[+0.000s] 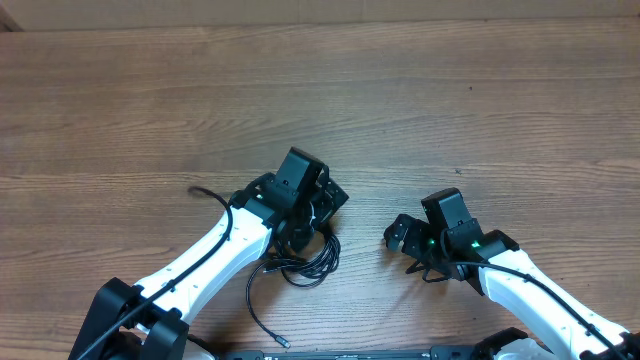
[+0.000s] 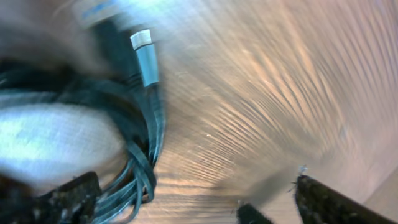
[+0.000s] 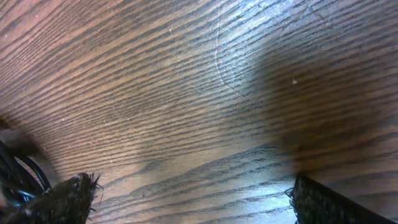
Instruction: Untangle cables
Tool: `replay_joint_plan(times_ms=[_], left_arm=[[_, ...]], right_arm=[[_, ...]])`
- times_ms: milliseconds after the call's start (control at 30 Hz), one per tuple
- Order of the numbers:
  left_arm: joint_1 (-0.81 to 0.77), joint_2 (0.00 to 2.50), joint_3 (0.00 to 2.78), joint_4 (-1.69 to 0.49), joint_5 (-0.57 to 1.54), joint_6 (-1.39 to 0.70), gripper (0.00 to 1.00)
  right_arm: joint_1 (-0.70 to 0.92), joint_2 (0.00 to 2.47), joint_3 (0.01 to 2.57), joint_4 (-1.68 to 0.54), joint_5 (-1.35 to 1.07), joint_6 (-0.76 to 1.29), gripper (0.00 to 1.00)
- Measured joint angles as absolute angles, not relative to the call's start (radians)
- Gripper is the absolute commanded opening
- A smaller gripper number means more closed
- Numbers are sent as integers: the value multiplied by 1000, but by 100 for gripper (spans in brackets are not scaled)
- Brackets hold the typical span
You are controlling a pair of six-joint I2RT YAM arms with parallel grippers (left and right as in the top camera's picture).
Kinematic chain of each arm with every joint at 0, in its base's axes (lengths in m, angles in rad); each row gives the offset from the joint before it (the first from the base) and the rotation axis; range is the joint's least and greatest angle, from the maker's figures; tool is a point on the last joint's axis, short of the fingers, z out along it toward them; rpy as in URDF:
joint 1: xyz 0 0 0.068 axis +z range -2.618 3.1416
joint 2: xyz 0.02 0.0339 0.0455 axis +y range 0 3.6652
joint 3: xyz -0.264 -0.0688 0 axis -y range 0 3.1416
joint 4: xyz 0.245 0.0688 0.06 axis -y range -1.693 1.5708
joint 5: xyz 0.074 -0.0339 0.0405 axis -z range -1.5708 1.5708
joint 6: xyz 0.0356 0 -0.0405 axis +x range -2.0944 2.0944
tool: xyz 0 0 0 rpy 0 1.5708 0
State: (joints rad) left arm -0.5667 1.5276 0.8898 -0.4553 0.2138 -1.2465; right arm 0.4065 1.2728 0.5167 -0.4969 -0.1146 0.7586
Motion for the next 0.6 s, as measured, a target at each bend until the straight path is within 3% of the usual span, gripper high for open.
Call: replay_joint_plan(times_ms=[67,100,133,233,333,367,600], left_arm=[[-567,1528,890,-464,213,-1122,49],[-567,1528,890,-476,213,-1081,43],[-567,1528,890,-485,213,-1044,43],[-568,1528,890,-509,213,-992,61],[-570,1528,890,-513,210,-1000,61],[-570,1528,890,-515,209,-1013,66],[-612,1528,889,-524,205,-1163,56]], right_arm=[[406,1273,517,-496,-115,759,100],[406,1275,517,-495,-114,759,100],[406,1277,517,-492,-113,759,100],[406,1282,521,-490,-112,759,100],[406,1286,524,-489,-111,759,100],[406,1286,524,-490,-111,759,100],[406,1286,524,-489,-108,759,100]])
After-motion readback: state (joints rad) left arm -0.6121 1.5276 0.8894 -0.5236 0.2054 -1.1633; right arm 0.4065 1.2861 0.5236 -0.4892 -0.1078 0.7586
